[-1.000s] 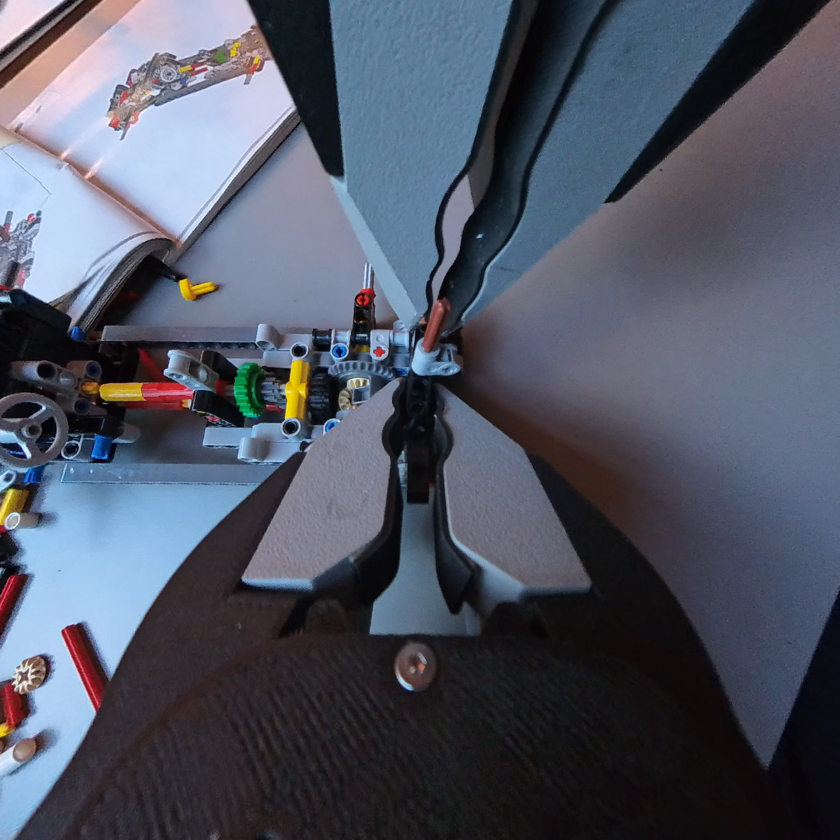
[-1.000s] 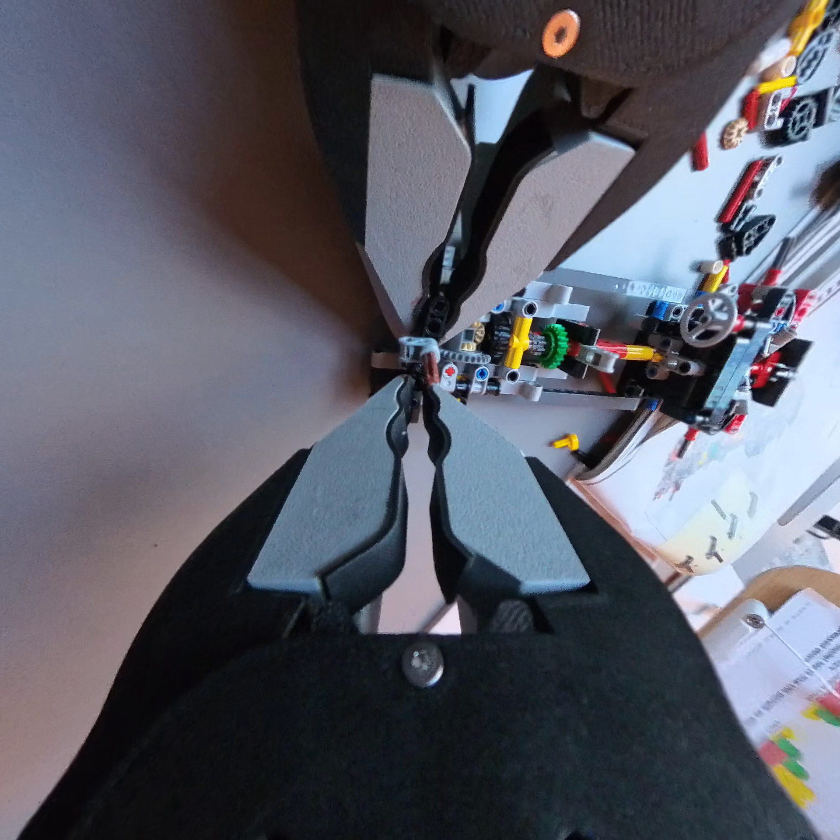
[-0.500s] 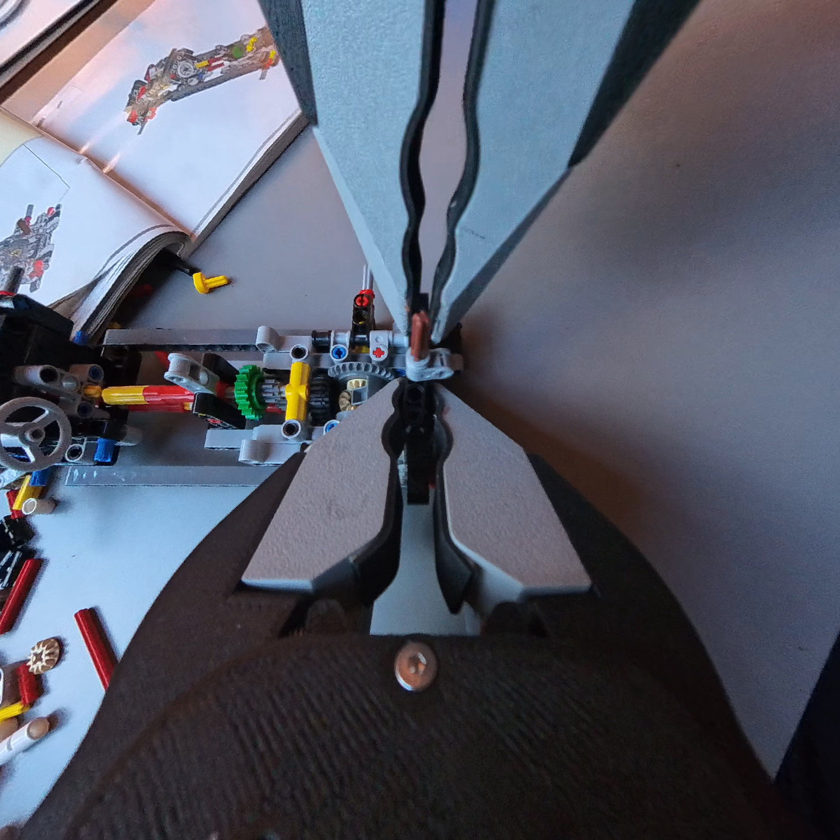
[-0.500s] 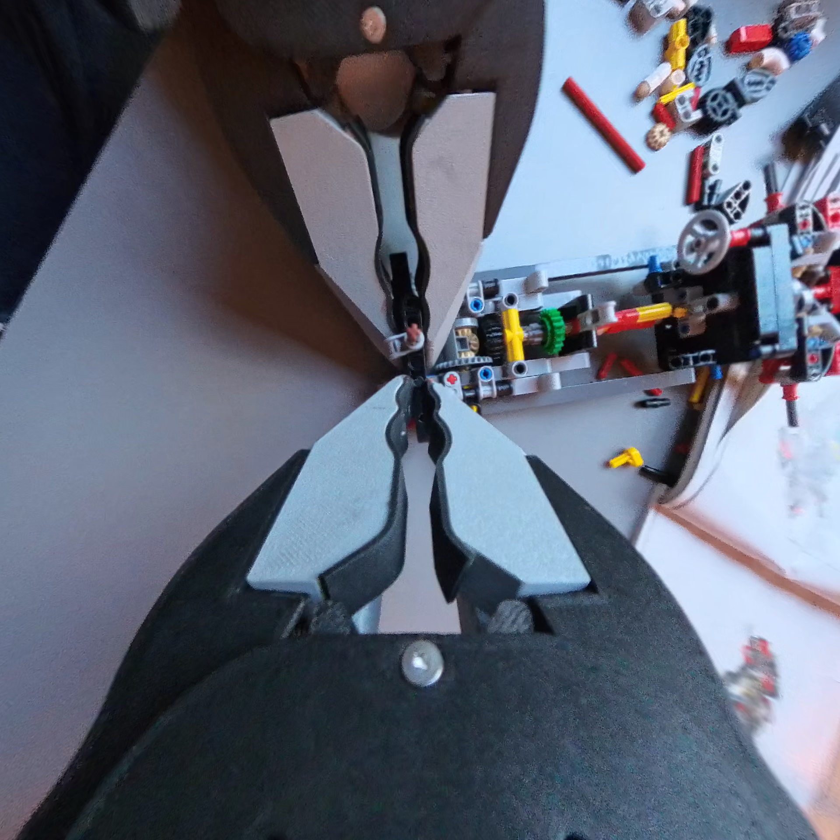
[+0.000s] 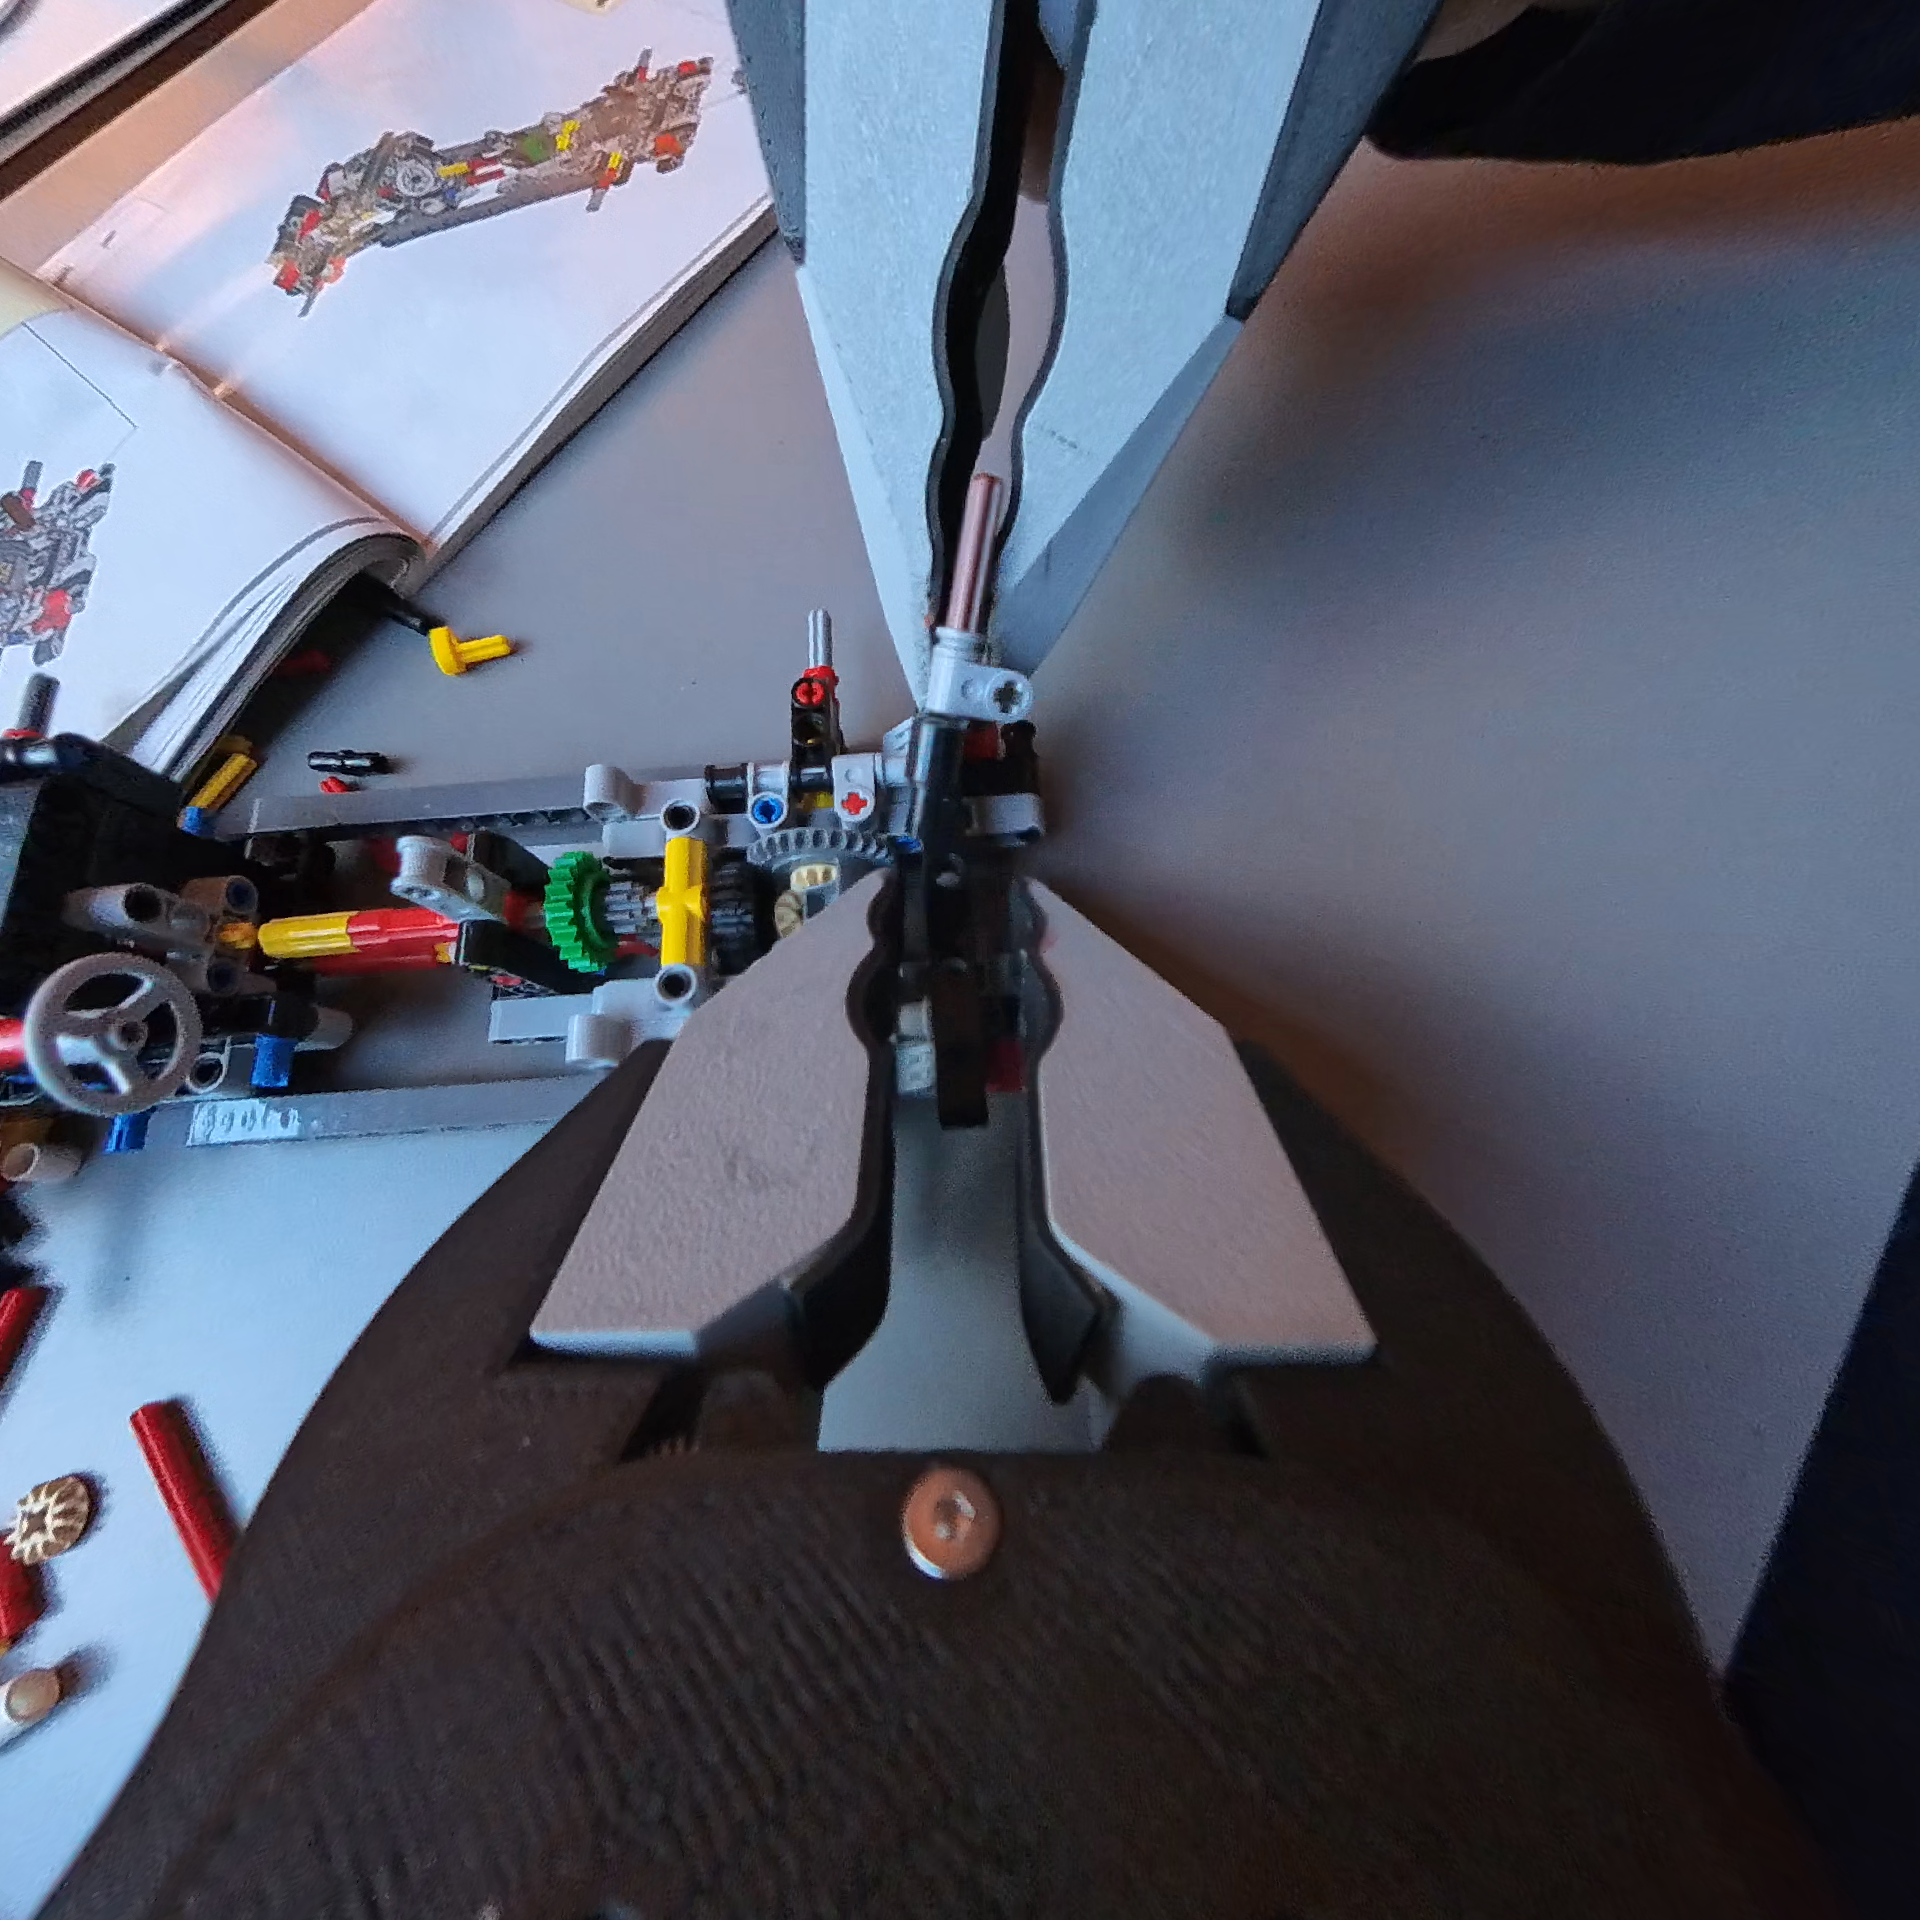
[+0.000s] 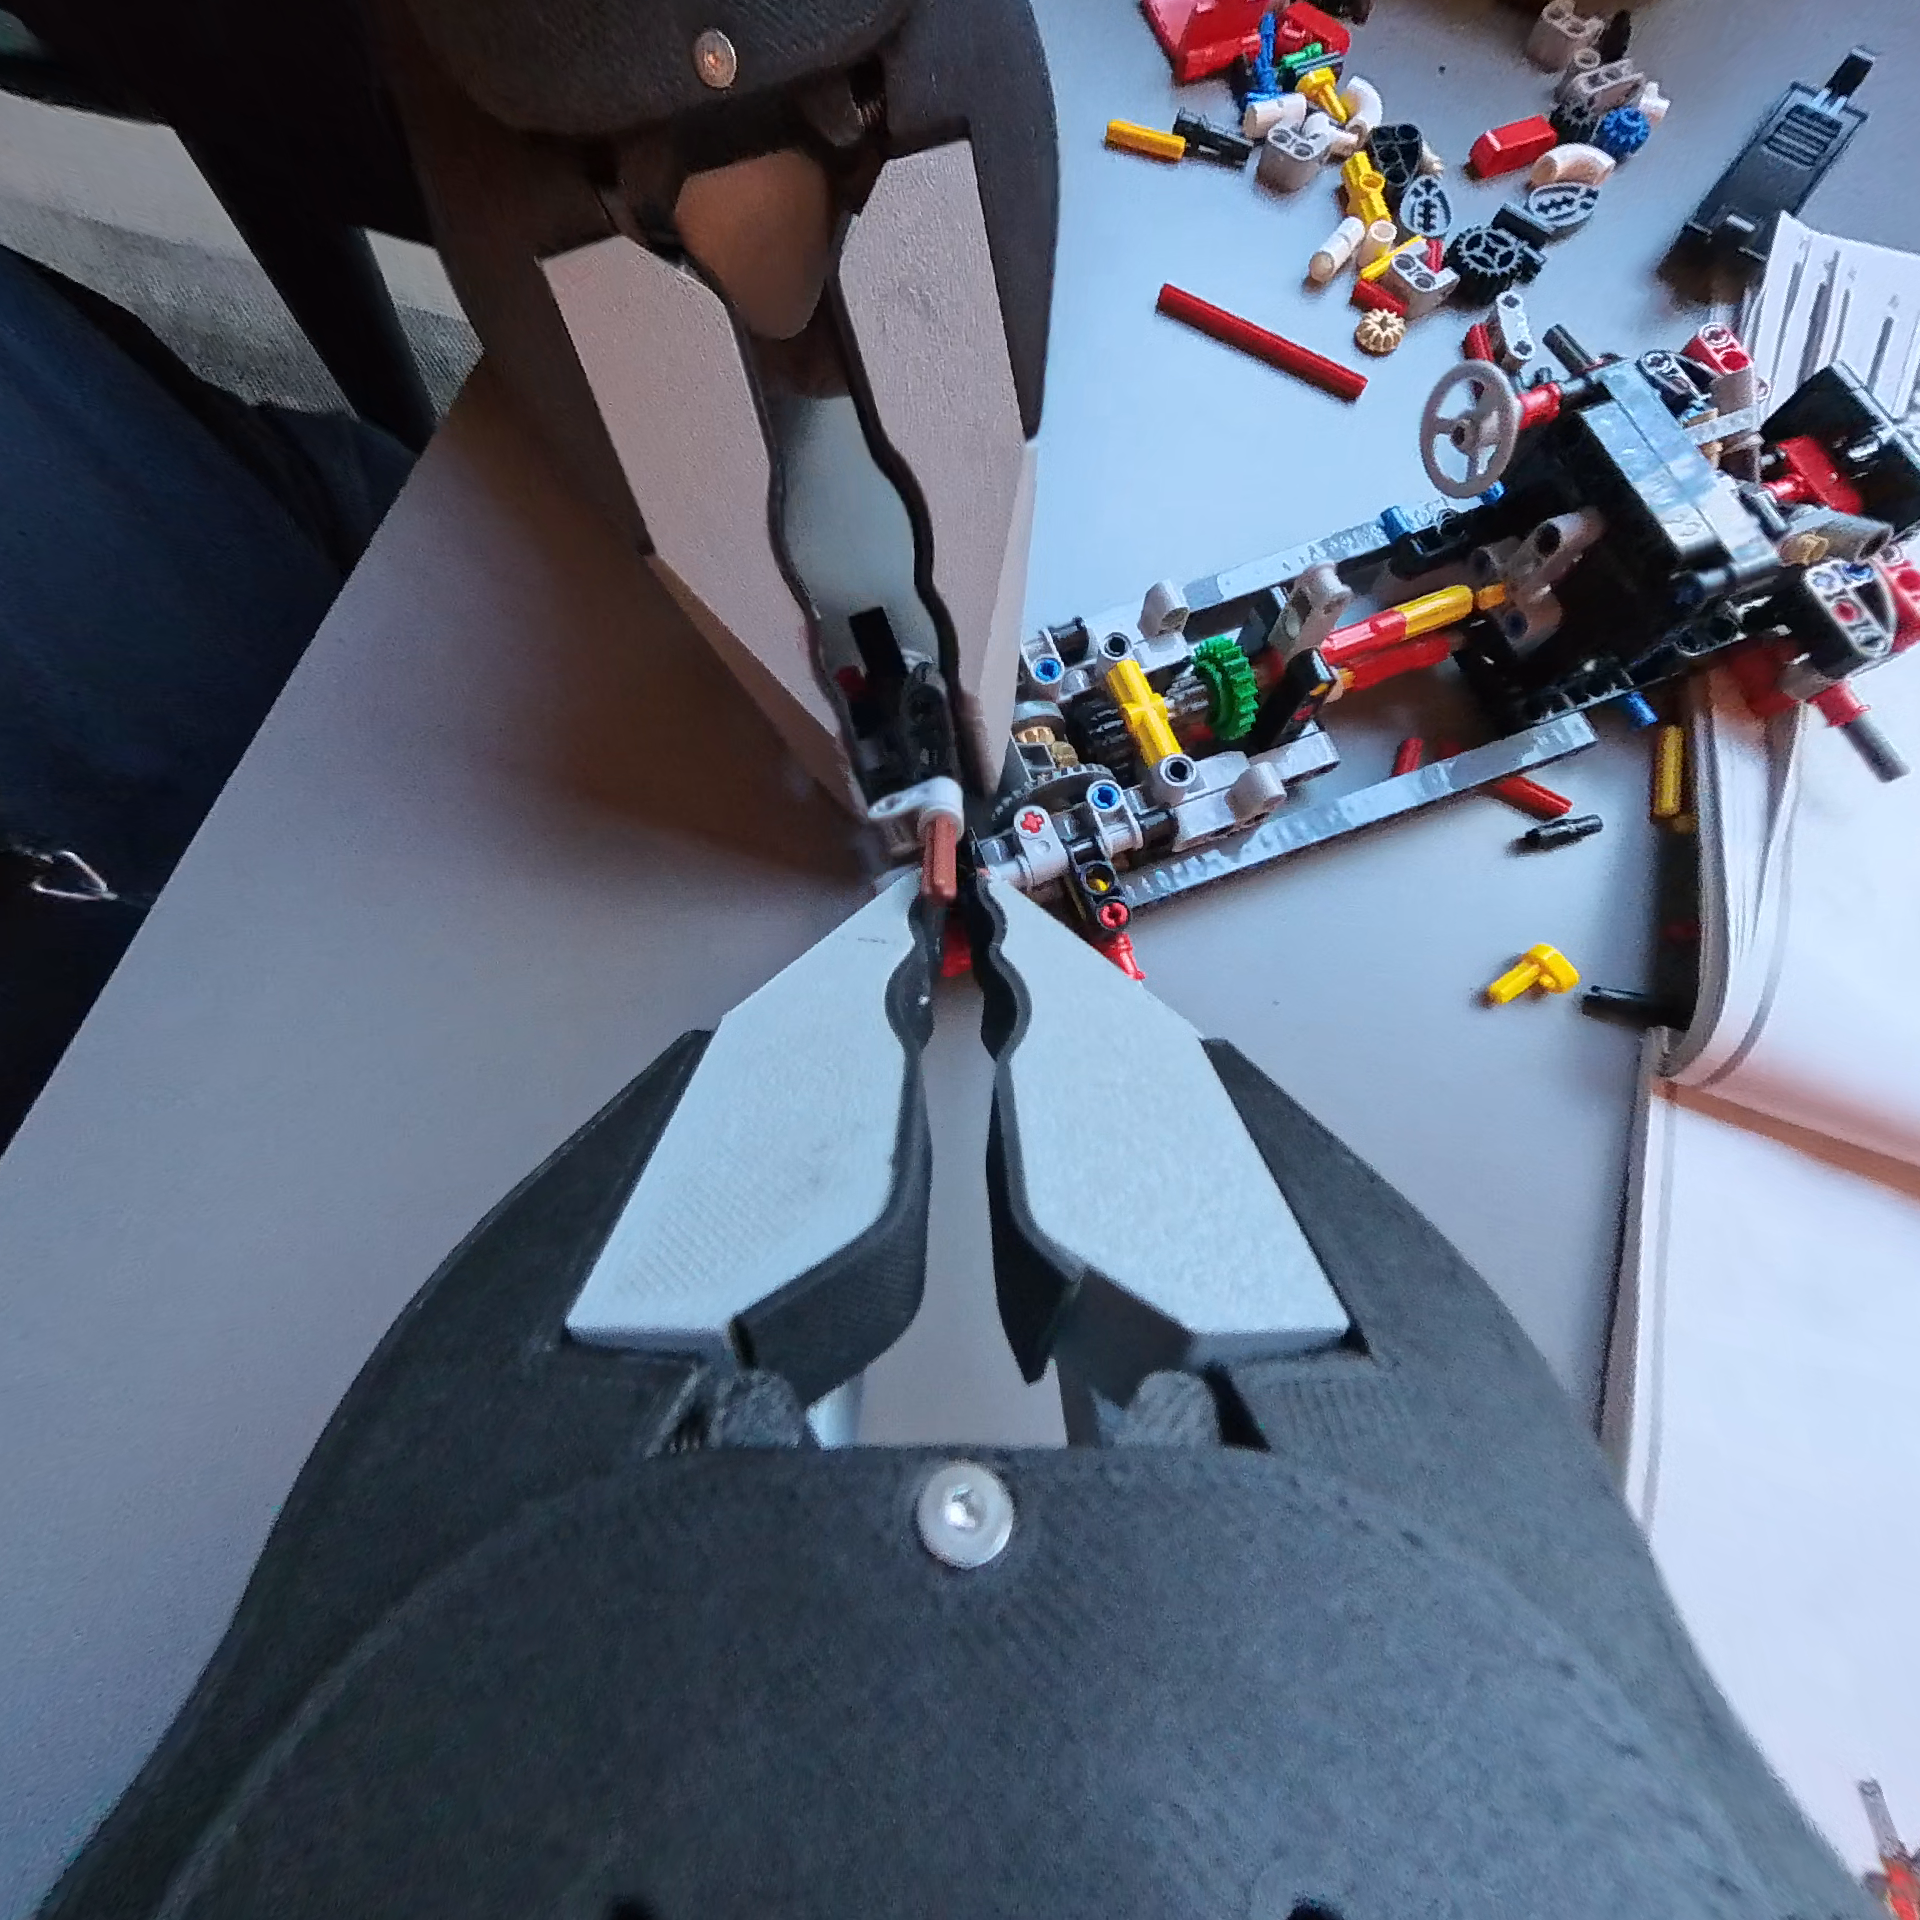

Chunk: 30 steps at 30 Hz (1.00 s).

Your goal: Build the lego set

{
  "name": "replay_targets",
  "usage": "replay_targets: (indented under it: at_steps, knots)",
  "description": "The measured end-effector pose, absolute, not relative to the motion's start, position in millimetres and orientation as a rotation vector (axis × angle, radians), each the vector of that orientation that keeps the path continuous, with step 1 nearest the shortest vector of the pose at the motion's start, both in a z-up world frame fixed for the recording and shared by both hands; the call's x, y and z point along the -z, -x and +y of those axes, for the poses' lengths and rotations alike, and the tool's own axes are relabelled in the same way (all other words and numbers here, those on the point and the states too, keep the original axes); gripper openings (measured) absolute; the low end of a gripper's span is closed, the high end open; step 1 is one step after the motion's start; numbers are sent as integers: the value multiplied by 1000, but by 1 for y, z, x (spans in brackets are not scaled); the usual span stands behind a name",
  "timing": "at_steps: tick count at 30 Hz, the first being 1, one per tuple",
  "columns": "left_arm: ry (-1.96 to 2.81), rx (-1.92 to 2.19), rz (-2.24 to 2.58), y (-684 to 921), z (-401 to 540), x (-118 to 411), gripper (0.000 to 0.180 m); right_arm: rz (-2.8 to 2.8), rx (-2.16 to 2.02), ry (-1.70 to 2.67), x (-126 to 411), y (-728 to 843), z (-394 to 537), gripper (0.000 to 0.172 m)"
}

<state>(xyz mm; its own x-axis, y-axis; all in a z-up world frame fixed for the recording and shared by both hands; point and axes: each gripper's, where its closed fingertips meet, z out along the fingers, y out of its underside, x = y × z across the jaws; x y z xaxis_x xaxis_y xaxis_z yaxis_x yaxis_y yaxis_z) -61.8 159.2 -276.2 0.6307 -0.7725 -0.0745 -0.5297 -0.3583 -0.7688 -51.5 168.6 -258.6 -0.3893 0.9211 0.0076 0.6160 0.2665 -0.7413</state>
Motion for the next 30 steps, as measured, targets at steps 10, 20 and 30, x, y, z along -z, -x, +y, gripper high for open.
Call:
replay_targets:
  at_steps: [10,20,30]
  knots:
    - [2020,342,980,74,165,250,28,-2128,-943,1366,256,52,170,2]
    - [2013,406,1062,60,161,242,6,-2224,-834,1395,256,52,169,1]
    - [1982,723,844,66,157,241,5,-2093,-1008,1287,243,62,164,13]
